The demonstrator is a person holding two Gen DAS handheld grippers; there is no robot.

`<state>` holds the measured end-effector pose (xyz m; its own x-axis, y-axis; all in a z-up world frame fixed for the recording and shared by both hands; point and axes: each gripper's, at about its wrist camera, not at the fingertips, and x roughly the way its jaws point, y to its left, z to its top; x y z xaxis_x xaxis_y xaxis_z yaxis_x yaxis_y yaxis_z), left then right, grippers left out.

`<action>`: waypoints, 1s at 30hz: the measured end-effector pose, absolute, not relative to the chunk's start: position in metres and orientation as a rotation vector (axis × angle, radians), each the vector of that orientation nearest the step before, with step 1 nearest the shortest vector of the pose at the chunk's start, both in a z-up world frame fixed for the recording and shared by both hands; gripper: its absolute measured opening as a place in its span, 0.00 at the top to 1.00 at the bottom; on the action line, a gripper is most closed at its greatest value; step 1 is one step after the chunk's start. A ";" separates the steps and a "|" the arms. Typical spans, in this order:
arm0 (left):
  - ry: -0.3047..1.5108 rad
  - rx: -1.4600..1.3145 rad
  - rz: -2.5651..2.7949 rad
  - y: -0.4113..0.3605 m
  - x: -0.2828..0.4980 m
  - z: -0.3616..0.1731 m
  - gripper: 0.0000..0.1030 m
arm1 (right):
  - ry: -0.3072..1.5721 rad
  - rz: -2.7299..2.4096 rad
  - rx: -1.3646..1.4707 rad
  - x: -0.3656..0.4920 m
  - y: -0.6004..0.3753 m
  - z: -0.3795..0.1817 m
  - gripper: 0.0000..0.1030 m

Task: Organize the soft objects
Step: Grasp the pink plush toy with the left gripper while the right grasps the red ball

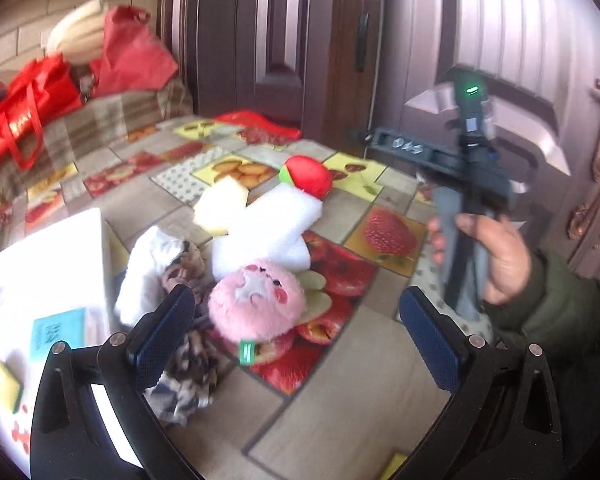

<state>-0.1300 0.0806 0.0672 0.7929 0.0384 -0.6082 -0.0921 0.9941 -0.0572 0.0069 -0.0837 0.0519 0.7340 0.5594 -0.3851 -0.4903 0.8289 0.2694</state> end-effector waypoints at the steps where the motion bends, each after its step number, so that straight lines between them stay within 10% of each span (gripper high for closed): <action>1: 0.681 -0.077 0.081 0.081 -0.122 0.062 0.01 | 0.473 0.579 0.153 0.007 -0.084 0.052 0.13; 8: 0.807 -0.039 0.143 0.078 -0.082 0.024 0.02 | 0.525 0.603 0.153 0.012 -0.080 0.048 0.13; 15: 0.746 -0.077 0.200 0.092 -0.093 0.014 0.39 | 0.632 0.726 0.048 0.037 -0.038 0.038 0.13; 20: 0.737 -0.084 0.199 0.094 -0.092 0.016 0.39 | 0.763 0.781 -0.006 0.054 -0.010 0.022 0.14; 22: 0.746 -0.074 0.202 0.093 -0.090 0.016 0.39 | 0.848 0.797 0.010 0.064 -0.008 0.012 0.43; 30: 0.751 -0.064 0.221 0.091 -0.089 0.016 0.37 | 0.880 0.813 0.138 0.068 -0.031 0.008 0.44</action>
<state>-0.0891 0.0915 0.0160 0.7087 0.1763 -0.6831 -0.2222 0.9748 0.0210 0.0678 -0.0311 0.0075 0.3650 0.6834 -0.6323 -0.5759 0.6993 0.4233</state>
